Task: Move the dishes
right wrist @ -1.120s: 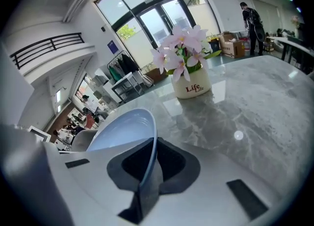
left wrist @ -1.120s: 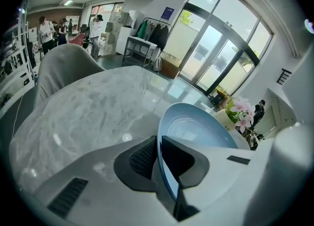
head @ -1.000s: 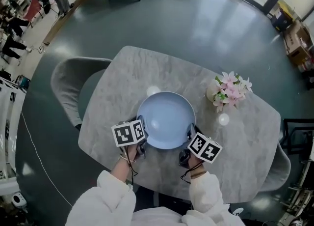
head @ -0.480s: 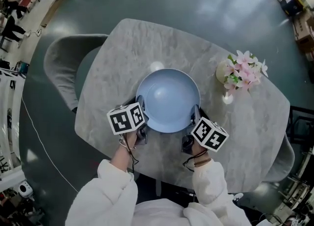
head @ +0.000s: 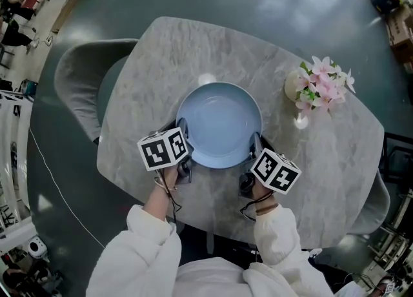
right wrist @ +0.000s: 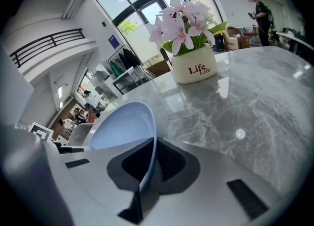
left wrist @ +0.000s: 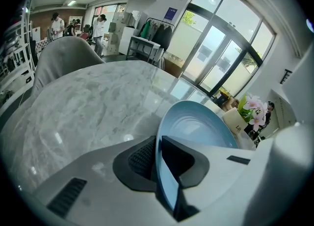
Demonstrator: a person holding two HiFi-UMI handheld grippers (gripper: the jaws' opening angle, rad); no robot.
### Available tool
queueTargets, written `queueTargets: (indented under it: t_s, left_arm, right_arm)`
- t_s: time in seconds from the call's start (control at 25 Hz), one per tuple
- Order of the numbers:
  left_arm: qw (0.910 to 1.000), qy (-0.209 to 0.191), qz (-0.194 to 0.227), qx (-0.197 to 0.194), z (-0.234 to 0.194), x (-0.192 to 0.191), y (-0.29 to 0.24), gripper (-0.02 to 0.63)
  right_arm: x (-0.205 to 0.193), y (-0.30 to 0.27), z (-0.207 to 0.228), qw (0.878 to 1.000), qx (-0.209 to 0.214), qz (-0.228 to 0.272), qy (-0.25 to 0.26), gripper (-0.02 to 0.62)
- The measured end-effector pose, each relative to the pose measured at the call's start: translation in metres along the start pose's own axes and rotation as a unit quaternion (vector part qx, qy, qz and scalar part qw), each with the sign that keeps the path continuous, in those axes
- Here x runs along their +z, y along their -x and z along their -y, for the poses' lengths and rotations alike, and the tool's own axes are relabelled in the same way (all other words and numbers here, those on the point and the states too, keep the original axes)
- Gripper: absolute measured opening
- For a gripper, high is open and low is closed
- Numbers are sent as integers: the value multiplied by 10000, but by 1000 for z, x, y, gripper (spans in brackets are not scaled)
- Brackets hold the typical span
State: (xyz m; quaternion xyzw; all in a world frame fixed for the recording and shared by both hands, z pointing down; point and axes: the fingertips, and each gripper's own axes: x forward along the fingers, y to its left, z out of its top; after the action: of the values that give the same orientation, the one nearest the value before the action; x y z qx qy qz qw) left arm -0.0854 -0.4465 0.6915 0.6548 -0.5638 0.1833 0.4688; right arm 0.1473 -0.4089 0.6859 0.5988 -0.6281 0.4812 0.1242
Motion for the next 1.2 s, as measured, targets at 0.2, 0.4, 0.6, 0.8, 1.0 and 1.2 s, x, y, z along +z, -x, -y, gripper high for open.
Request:
queueTargets:
  t_s: [0.2,0.4,0.6,0.8,1.0,1.2]
  left_arm:
    - [10000,25,32,12,0,0,0,23]
    - [10000,41,42,-5,0,0,-1,23]
    - [10000,-4,35,28,1,-1,-1,23]
    - [10000,-33,19,71,2,-2,-1,23]
    - [9999,-70,-7,77,2,-2,-1,23]
    - [10000,-76,0,-1,6,-2,-1,55]
  right_arm:
    - [0,0,1,10000,-33,-14,81,74]
    - [1,-1,1,9998,-52,-60,161,74]
    - [3,-1,2,9996,-89,-50,260,74]
    - [2,-1,2,9992,-145,-74,357,74]
    - [4,-1,-1,9995,-43,-29,326,74]
    - [9,0,0,9993,-64,12,368,77]
